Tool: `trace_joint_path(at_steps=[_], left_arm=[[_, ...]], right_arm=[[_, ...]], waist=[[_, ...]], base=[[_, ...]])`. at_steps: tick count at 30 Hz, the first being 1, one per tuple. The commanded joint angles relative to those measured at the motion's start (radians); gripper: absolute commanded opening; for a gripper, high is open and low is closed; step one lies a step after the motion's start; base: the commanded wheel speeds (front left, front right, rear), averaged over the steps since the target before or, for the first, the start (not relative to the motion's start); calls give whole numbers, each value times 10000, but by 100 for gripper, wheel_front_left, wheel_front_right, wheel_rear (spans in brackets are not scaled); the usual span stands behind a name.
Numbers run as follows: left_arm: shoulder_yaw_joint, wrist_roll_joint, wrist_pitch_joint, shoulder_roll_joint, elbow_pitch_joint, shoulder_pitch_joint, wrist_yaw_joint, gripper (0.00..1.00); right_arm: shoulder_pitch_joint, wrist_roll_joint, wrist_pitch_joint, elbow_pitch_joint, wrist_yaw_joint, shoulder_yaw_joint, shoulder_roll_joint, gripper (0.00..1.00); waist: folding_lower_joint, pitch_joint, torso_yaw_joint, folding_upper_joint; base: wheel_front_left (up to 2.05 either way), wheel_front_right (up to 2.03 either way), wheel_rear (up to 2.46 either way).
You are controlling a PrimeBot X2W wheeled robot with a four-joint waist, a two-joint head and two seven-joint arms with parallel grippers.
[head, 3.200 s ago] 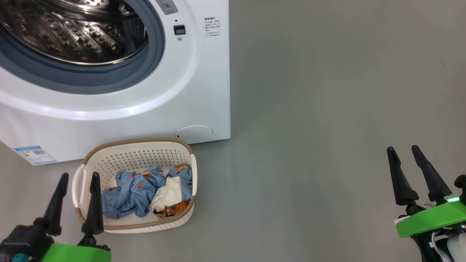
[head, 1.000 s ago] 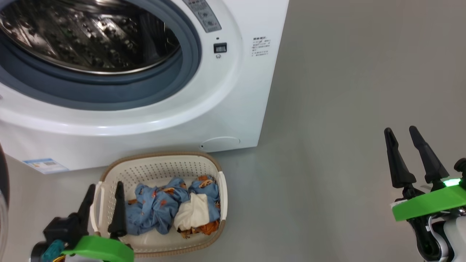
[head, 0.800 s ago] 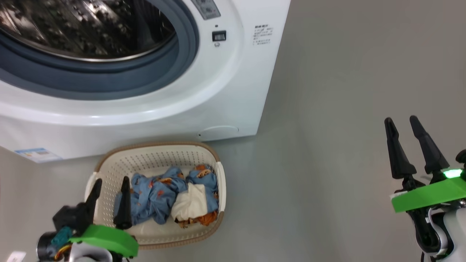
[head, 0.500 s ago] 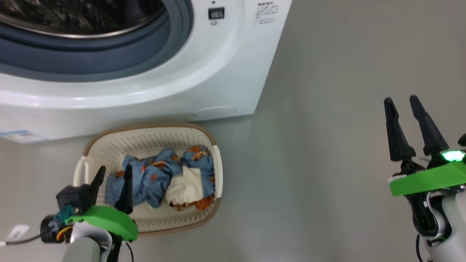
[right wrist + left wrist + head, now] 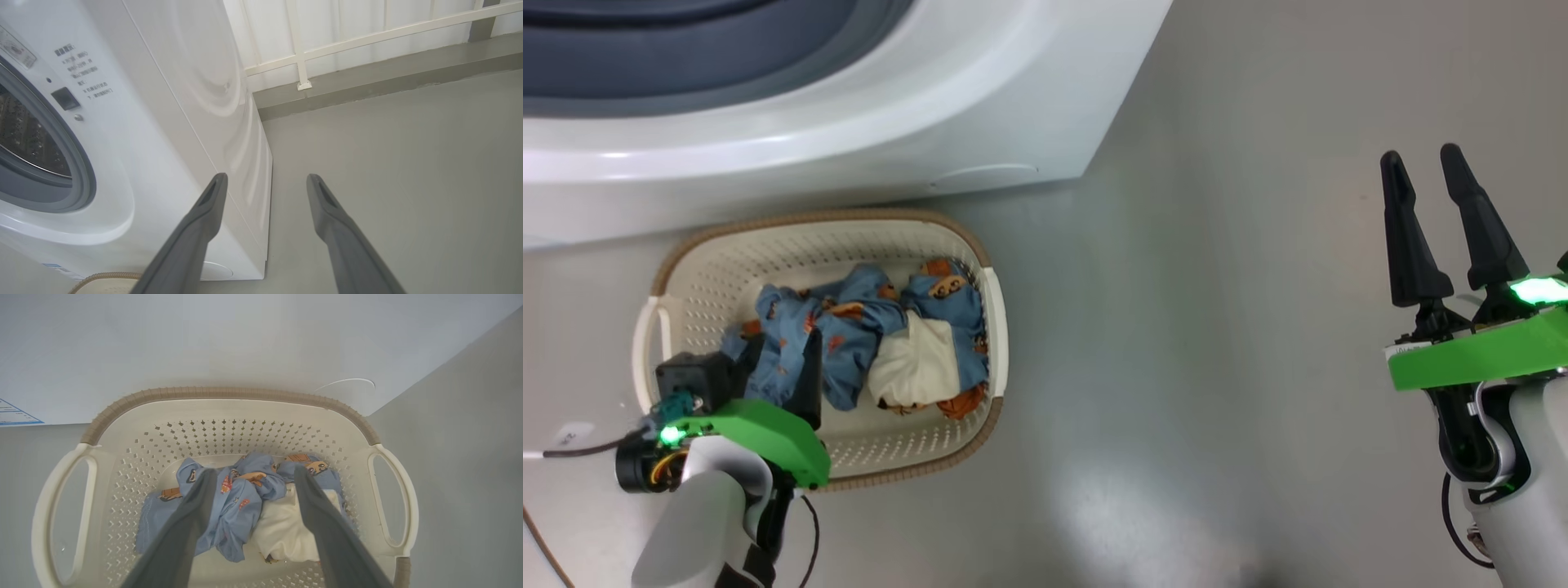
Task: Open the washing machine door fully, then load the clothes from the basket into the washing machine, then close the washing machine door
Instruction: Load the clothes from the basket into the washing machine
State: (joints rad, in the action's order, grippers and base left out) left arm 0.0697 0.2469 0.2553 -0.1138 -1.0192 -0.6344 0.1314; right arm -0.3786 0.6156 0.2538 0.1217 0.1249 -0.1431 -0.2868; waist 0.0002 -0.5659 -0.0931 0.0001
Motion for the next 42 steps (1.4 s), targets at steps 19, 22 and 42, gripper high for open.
trace_joint_path(at_steps=[19, 22, 42], left_arm=[[719, -413, -449, -879, -2498, -2435, -488, 100], [839, -508, -676, -958, -2572, -2762, -718, 100], [1413, -757, -2212, -1296, -2707, -3706, -1450, 100]], right_arm=[[-550, -70, 80, -562, 58, -170, 42, 100], [-644, -79, 80, -595, 58, -160, 85, 100], [-1055, -120, 80, -832, 58, -244, 322, 100]], waist=[[-2, -2111, -337, -1], [-2, -2343, -377, -1], [-2, -3209, -635, -1]], base=[[0, 0, 0], [0, 0, 0], [0, 0, 0]])
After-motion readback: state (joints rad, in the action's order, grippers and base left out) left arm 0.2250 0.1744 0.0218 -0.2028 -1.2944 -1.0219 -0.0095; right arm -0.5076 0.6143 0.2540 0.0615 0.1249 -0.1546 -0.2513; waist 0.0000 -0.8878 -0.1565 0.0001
